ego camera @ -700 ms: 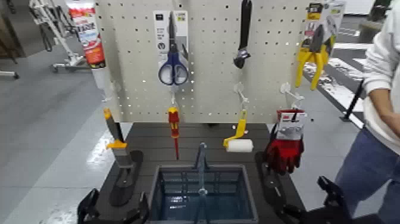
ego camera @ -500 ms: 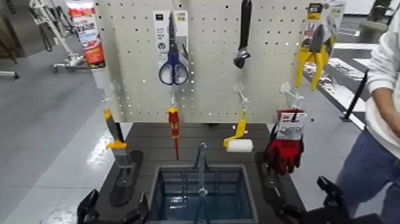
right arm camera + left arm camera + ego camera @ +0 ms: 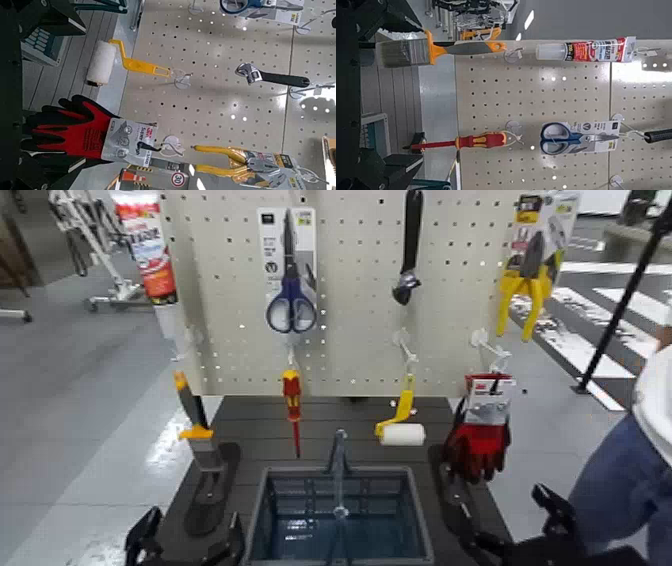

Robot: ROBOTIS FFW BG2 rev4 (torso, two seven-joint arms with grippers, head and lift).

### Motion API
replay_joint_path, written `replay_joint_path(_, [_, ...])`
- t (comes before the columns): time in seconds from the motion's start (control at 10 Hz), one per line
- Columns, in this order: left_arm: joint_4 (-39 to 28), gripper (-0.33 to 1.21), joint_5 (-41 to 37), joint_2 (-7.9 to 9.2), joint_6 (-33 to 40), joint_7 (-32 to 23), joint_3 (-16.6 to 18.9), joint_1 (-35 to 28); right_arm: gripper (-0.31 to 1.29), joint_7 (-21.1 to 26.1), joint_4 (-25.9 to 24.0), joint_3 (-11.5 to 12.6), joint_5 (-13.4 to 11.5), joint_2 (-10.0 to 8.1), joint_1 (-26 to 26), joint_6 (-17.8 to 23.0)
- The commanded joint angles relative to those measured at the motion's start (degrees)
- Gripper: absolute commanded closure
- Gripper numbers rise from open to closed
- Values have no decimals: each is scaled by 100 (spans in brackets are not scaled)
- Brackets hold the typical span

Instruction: Put the yellow paint brush into the crate.

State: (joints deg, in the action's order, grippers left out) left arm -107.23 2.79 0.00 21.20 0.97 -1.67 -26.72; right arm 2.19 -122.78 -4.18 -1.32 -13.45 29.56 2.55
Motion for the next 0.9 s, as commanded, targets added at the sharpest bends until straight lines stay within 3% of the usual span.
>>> replay_joint_path(0.1, [-35, 15, -86, -624, -46, 96, 167, 44, 16, -8, -9, 23, 35, 0, 6, 0])
replay_joint_path(0.3, [-105, 16, -306, -633, -344, 465, 378, 70, 16, -26, -9, 32, 35, 18, 6, -9])
replay_joint_path(0.6, [-343, 16, -631, -633, -1153, 1230, 984, 246, 16, -35, 0, 32, 44, 26, 6, -9])
replay_joint_path(0.9, [-457, 16, -912, -457, -1926, 1898, 1547, 589, 16, -52, 9, 32, 53, 44, -3, -18])
